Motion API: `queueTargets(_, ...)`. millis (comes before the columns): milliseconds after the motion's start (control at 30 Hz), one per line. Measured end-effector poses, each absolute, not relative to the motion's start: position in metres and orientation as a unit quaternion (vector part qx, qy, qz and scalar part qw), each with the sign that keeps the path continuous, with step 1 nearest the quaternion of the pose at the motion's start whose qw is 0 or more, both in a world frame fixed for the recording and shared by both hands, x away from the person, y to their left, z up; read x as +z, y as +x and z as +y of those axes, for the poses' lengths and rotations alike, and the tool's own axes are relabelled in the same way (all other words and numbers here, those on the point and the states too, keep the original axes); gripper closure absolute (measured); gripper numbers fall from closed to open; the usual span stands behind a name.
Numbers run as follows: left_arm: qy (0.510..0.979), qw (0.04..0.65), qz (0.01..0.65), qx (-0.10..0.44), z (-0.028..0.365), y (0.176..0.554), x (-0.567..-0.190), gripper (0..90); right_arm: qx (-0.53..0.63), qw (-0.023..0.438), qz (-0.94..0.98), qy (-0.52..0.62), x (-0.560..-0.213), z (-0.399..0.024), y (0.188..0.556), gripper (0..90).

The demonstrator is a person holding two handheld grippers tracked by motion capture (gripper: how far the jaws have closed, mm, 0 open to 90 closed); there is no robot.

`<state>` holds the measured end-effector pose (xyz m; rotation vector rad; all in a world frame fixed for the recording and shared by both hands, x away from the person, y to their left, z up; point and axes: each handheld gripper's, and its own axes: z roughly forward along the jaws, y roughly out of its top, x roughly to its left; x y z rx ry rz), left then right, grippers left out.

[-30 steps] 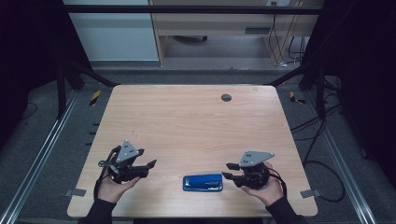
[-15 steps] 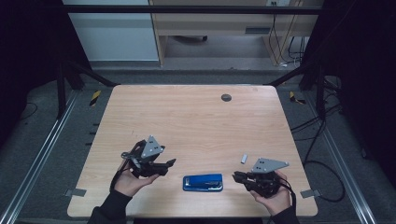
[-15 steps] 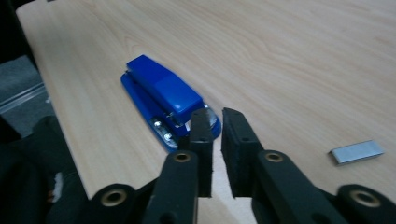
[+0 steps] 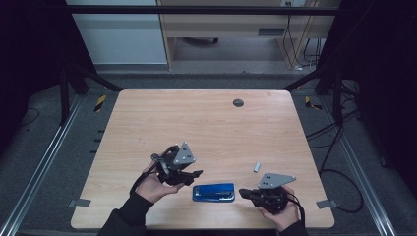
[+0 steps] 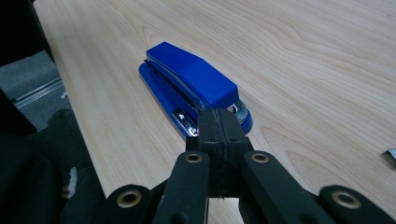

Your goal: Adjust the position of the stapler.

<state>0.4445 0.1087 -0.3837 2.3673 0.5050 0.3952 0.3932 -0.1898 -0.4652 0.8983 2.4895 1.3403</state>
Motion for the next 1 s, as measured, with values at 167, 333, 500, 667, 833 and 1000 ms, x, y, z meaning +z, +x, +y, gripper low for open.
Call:
queueTargets(167,0.924,0.322,0.161,0.131,0.091,0.446,-0.386,57.0,0.431,0.085,0.846,0.301,-0.473,-0.181,0.392,90.0)
queueTargets(333,0.929,0.318,0.147,0.119,0.08,0.446,-0.391,58.3,0.423,0.071,0.852,0.301,-0.482,-0.175,0.393,90.0)
queueTargets(500,0.931,0.32,0.135,0.111,0.073,0.445,-0.396,58.4,0.415,0.072,0.857,0.297,-0.486,-0.172,0.394,90.0)
queueTargets(667,0.939,0.311,0.11,0.096,0.063,0.446,-0.403,57.6,0.417,0.074,0.856,0.298,-0.486,-0.169,0.394,90.0)
queueTargets(833,0.945,0.303,0.084,0.086,0.053,0.447,-0.409,56.4,0.419,0.08,0.854,0.299,-0.488,-0.166,0.394,90.0)
queueTargets(1000,0.95,0.293,0.072,0.082,0.047,0.448,-0.414,55.4,0.424,0.082,0.851,0.298,-0.487,-0.165,0.395,90.0)
